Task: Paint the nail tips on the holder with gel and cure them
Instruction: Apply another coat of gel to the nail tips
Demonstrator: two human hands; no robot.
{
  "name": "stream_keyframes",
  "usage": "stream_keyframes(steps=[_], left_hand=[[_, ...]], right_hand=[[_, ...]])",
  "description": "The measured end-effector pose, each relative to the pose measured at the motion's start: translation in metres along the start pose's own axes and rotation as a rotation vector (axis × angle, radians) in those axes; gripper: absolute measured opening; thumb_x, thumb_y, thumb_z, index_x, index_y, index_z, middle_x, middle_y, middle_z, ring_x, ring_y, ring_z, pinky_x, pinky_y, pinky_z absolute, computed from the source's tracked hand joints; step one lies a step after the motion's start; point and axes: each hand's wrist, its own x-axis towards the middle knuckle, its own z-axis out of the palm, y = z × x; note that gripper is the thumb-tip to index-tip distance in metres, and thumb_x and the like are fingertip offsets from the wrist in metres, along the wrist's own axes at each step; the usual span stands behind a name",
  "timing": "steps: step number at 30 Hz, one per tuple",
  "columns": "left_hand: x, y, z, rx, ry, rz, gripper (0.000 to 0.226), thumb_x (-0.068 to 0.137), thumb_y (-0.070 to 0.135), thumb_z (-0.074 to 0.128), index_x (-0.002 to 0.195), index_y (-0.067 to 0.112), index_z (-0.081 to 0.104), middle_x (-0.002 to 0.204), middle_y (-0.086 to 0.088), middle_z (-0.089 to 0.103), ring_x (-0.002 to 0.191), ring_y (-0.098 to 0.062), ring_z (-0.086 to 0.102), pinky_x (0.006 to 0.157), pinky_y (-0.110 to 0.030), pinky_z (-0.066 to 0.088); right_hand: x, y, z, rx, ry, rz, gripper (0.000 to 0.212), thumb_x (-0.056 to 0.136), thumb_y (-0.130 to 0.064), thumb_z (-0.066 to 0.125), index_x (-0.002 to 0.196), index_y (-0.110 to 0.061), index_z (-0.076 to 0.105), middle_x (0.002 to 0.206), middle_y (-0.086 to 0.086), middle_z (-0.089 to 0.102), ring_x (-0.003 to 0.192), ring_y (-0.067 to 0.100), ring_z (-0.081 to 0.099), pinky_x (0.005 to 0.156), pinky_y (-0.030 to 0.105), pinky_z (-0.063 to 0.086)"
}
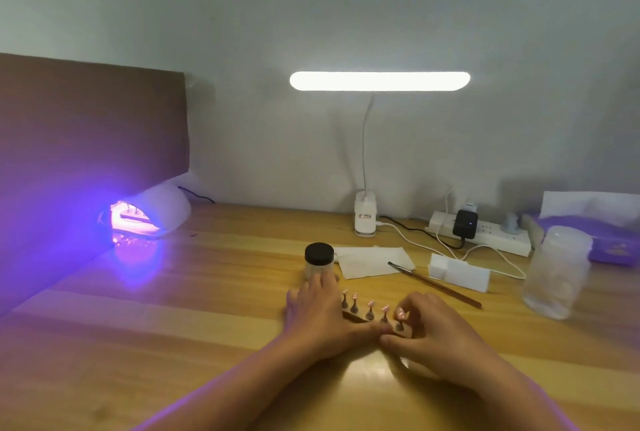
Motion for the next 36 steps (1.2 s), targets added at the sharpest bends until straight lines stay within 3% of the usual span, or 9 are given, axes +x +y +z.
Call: stream_keyframes(steps=[3,8,11,14,17,21,25,33,36], left_hand=[[0.009,0.004,0.000,-0.043,0.029,0.074,0.098,0.052,0.097,0.052,0.122,0.030,0.042,0.122,0.010,0.053,0.101,-0.010,0.053,0.083,-0.032,0.049],[0.014,-0.011,-0.005,-0.171,0.108,0.155,0.077,0.063,0.083,0.063,0.117,0.034,0.037,0.088,0.014,0.053,0.074,-0.003,0.051,0.057,-0.023,0.036],[0.019,-0.013,-0.009,-0.286,0.344,0.200,0.067,0.066,0.075,0.067,0.106,0.034,0.032,0.083,0.015,0.050,0.069,-0.001,0.051,0.053,-0.017,0.036],[0.025,-0.019,-0.020,-0.494,0.605,0.236,0.060,0.068,0.066,0.066,0.105,0.030,0.034,0.077,0.014,0.044,0.062,-0.001,0.049,0.050,-0.013,0.038],[0.033,-0.034,-0.023,-0.605,0.730,0.129,0.061,0.066,0.059,0.068,0.108,0.028,0.037,0.084,0.010,0.043,0.074,0.002,0.047,0.059,-0.013,0.041],[0.042,-0.048,-0.015,-0.632,0.516,-0.077,0.079,0.066,0.055,0.081,0.122,0.024,0.036,0.115,0.004,0.046,0.102,-0.013,0.050,0.088,-0.033,0.048],[0.046,-0.051,-0.009,-0.455,0.207,-0.068,0.078,0.074,0.051,0.079,0.132,0.024,0.036,0.127,0.005,0.056,0.113,-0.016,0.056,0.099,-0.042,0.049],[0.046,-0.047,-0.008,-0.515,0.224,-0.019,0.065,0.072,0.048,0.081,0.122,0.030,0.043,0.119,0.012,0.058,0.105,-0.011,0.059,0.085,-0.032,0.053],[0.047,-0.046,-0.008,-0.582,0.305,-0.038,0.059,0.071,0.043,0.082,0.116,0.026,0.047,0.116,0.008,0.057,0.102,-0.014,0.058,0.082,-0.035,0.055]], right_hand=[[0.009,0.009,-0.012,0.086,-0.048,-0.002,0.031,0.079,-0.049,0.073,0.102,-0.037,0.056,0.108,-0.015,0.053,0.097,0.005,0.053,0.083,0.024,0.051],[0.014,0.020,-0.018,0.213,-0.026,0.016,0.022,0.085,-0.035,0.073,0.104,-0.031,0.062,0.112,-0.009,0.056,0.100,0.008,0.057,0.079,0.028,0.054],[0.011,0.027,-0.011,0.129,0.149,-0.044,0.020,0.087,-0.038,0.069,0.106,-0.037,0.062,0.111,-0.016,0.055,0.101,0.002,0.054,0.084,0.024,0.049],[0.012,0.028,-0.010,0.133,0.147,-0.076,0.022,0.087,-0.036,0.069,0.108,-0.037,0.064,0.108,-0.018,0.056,0.099,0.000,0.054,0.084,0.023,0.048],[0.013,0.030,-0.009,0.175,0.141,-0.075,0.022,0.086,-0.034,0.071,0.107,-0.037,0.064,0.108,-0.018,0.059,0.094,0.001,0.056,0.081,0.023,0.050],[0.015,0.033,-0.005,0.245,0.165,-0.068,0.028,0.086,-0.028,0.072,0.107,-0.038,0.057,0.105,-0.016,0.061,0.060,0.001,0.054,0.060,0.019,0.047],[0.019,0.036,-0.003,0.269,0.216,-0.077,0.040,0.086,-0.022,0.073,0.116,-0.036,0.051,0.107,-0.016,0.062,0.057,0.002,0.056,0.057,0.016,0.048],[0.020,0.029,-0.002,0.186,0.263,-0.081,0.051,0.086,-0.024,0.073,0.126,-0.035,0.044,0.103,-0.019,0.062,0.061,0.004,0.058,0.065,0.030,0.054],[0.016,0.024,0.003,0.054,0.323,-0.088,0.055,0.086,-0.034,0.070,0.131,-0.035,0.038,0.099,-0.023,0.057,0.068,0.001,0.057,0.063,0.026,0.053]])
